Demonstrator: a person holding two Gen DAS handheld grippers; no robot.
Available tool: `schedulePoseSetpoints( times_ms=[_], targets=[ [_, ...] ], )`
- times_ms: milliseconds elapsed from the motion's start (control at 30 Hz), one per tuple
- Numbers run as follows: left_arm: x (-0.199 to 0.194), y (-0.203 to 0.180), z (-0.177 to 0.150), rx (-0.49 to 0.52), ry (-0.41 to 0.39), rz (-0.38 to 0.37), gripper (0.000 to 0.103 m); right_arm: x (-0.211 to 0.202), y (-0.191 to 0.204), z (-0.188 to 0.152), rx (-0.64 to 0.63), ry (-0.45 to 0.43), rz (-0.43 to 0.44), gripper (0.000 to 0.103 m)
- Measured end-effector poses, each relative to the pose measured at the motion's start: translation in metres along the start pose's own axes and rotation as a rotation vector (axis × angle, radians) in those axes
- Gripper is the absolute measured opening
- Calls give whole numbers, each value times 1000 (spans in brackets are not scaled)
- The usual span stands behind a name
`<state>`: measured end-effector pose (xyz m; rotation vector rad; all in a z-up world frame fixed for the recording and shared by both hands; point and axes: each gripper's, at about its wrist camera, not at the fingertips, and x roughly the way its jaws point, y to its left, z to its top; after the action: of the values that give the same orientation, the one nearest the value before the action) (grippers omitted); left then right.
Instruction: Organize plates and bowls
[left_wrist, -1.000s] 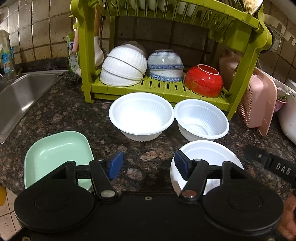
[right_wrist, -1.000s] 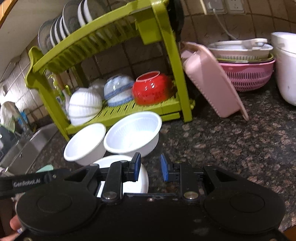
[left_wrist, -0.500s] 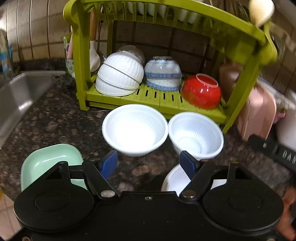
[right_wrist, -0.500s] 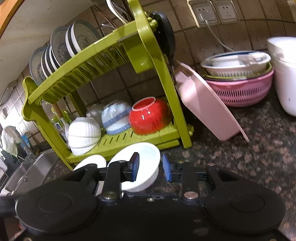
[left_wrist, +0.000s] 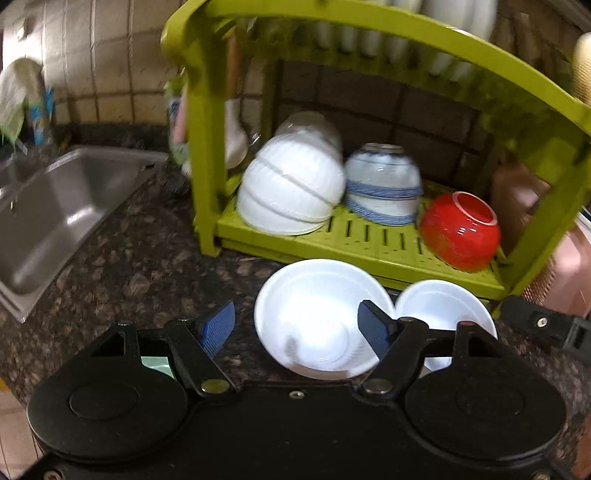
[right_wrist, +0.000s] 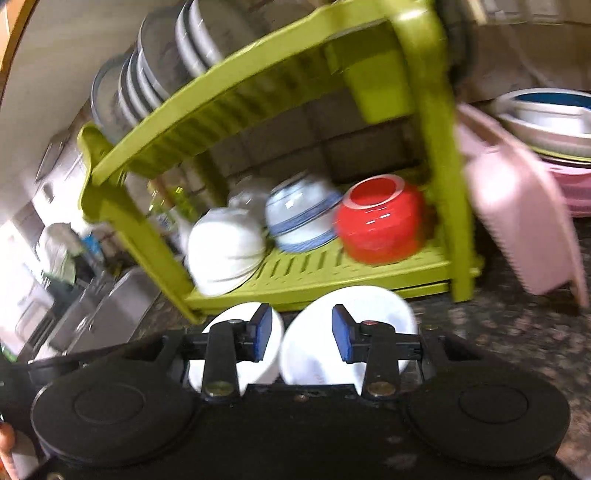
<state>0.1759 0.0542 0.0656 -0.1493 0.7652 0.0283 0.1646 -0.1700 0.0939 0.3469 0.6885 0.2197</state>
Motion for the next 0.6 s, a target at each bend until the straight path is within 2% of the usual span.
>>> schedulePoseSetpoints(
  times_ms=[167,333,400,600],
  targets=[
    [10,17,6,-35,23,-19,73,34,18,7,-14,64,33,25],
    [24,24,8,-43,43,-9,71,60,37,9,-80,72,26,24],
    [32,25,8,-41,59,2,67,72,42,8,-107,82,13,23],
    [48,34,9,-53,97,-18,67,96,52,4,-177,96,-35,23]
  ],
)
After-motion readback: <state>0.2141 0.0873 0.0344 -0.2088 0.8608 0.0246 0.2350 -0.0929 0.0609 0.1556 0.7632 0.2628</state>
